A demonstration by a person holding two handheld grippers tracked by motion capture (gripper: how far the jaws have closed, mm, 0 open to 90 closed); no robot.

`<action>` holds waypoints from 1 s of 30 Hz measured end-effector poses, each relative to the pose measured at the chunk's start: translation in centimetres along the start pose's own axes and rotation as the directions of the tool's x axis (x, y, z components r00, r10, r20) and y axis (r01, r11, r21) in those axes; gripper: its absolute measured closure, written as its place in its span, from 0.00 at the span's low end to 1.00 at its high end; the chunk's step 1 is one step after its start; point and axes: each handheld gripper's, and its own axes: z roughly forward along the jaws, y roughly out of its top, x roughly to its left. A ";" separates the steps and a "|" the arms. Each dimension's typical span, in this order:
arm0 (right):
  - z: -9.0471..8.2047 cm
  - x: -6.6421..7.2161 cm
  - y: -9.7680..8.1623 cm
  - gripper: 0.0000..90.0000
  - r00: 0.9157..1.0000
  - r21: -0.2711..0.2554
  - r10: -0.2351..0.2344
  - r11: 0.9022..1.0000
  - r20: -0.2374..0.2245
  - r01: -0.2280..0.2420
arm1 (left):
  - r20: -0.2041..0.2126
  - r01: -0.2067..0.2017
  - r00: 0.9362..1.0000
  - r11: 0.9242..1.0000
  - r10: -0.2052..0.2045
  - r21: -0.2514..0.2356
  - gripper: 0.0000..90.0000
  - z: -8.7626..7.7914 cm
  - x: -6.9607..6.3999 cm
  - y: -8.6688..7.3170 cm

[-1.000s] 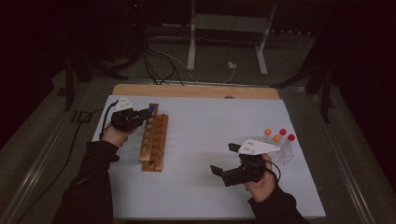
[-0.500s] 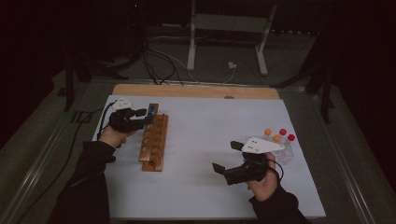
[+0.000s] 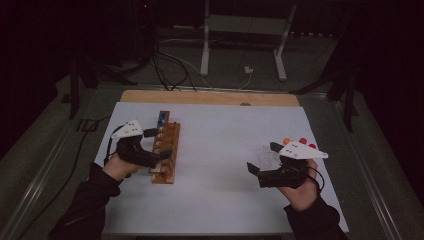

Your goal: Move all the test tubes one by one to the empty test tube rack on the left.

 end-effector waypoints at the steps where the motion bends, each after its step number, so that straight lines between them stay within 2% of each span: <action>1: -0.2 -0.3 -0.1 0.00 1.000 -0.003 0.009 1.000 0.017 -0.009 | 0.014 0.000 1.000 1.000 0.000 -0.004 0.02 0.0 -0.4 -0.1; 4: -0.9 -1.0 -0.7 0.00 0.998 -0.010 0.030 1.000 0.060 -0.030 | 0.031 -0.014 0.999 1.000 0.014 -0.006 0.02 0.1 -1.3 -0.4; 8: -1.6 -2.0 -1.6 0.00 0.993 0.006 0.049 0.999 0.109 -0.049 | 0.043 -0.018 0.999 1.000 0.019 -0.010 0.02 0.2 -1.9 -0.6; 13: -2.5 -3.4 -3.2 0.07 0.980 0.016 0.086 0.996 0.178 -0.090 | 0.050 -0.016 0.999 1.000 0.017 -0.021 0.02 0.2 -2.1 -0.7; 19: -2.9 -5.1 -4.6 0.22 0.958 0.033 0.133 0.989 0.254 -0.146 | 0.054 -0.021 0.998 1.000 0.023 -0.022 0.02 0.2 -2.3 -0.8; 25: -2.7 -6.8 -5.9 0.36 0.927 0.064 0.162 0.979 0.338 -0.195 | 0.059 -0.025 0.998 0.999 0.027 -0.022 0.02 0.3 -2.5 -0.8; 27: -2.6 -7.3 -6.2 0.40 0.920 0.075 0.171 0.975 0.353 -0.210 | 0.062 -0.023 0.998 1.000 0.024 -0.022 0.02 0.2 -2.5 -0.8; 30: -2.2 -7.9 -6.5 0.50 0.916 0.107 0.163 0.971 0.368 -0.216 | 0.065 -0.017 0.998 1.000 0.018 -0.016 0.02 0.3 -2.5 -0.8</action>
